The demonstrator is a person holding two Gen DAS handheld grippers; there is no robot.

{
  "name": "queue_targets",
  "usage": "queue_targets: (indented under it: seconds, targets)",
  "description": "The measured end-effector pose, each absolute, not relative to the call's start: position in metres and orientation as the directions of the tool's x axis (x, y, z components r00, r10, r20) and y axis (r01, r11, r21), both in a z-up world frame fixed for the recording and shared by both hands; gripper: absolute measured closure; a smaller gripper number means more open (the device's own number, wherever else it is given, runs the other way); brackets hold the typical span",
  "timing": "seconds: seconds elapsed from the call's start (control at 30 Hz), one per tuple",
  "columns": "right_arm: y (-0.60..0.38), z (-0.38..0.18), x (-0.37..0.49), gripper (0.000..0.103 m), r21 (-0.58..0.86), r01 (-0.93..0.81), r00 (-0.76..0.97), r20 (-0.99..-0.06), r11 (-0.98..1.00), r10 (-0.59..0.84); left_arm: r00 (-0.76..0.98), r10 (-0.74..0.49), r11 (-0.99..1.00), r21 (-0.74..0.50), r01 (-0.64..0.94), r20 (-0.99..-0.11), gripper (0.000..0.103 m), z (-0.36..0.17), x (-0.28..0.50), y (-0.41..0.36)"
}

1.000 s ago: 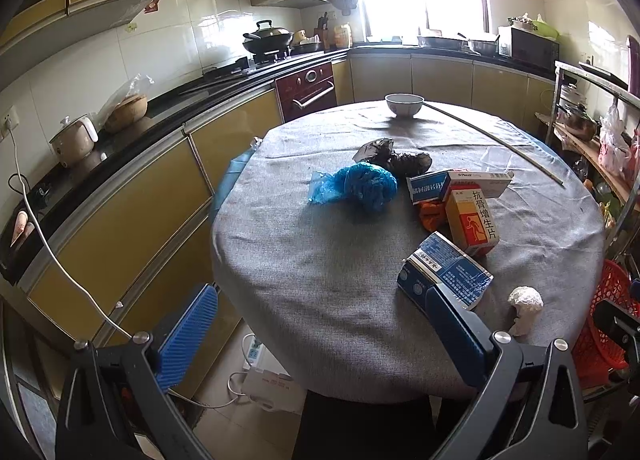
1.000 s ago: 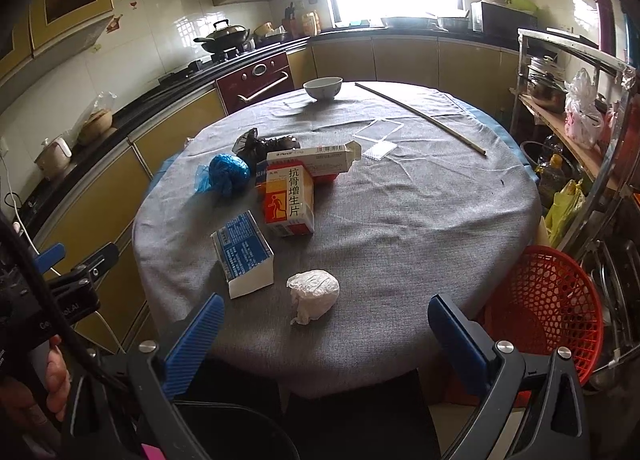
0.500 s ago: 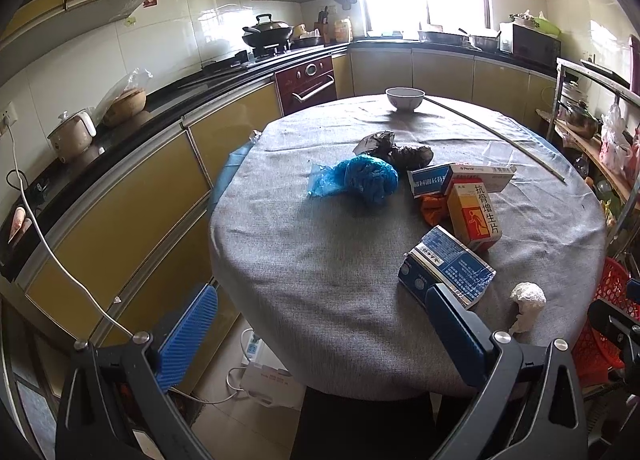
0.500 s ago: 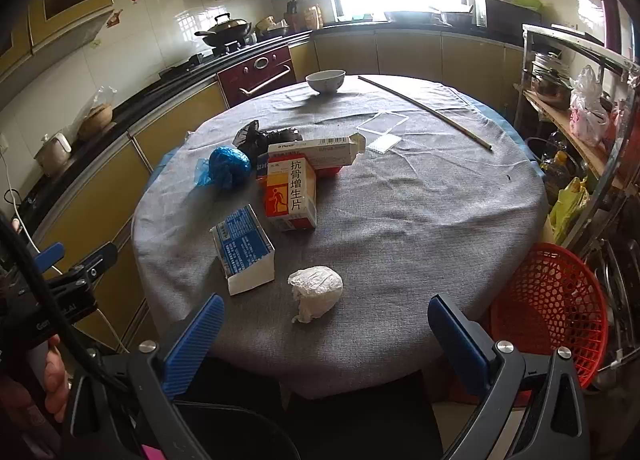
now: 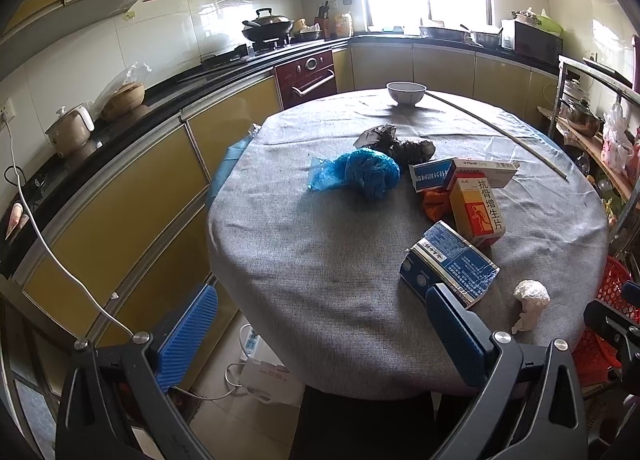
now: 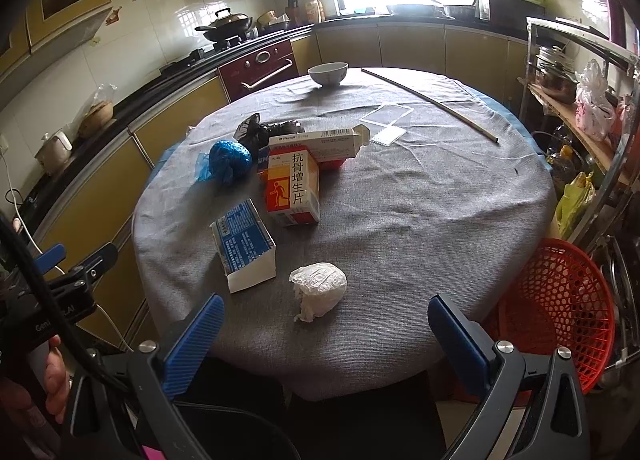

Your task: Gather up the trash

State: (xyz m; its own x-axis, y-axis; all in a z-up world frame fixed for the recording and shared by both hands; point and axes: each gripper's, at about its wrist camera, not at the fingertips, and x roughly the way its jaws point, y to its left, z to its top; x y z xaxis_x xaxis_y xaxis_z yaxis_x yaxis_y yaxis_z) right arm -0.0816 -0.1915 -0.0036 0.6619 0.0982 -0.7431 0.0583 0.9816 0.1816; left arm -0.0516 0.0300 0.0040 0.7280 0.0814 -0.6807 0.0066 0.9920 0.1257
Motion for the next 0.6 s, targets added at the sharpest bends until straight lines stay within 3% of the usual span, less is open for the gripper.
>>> queue_targets:
  seconds: [0.47, 0.6]
  targets:
    - [-0.192, -0.023, -0.066, 0.001, 0.214, 0.023, 0.615, -0.773, 0.977, 0.155, 0.677, 0.036, 0.996, 0.081, 0.035, -0.735, 0.0, -0.004, -0.028, 0.035]
    - [-0.199, -0.041, -0.049, 0.012, 0.27, 0.01, 0.587, -0.781, 0.963, 0.213, 0.619, -0.016, 0.996, 0.045, 0.083, -0.785, 0.0, -0.011, -0.005, 0.032]
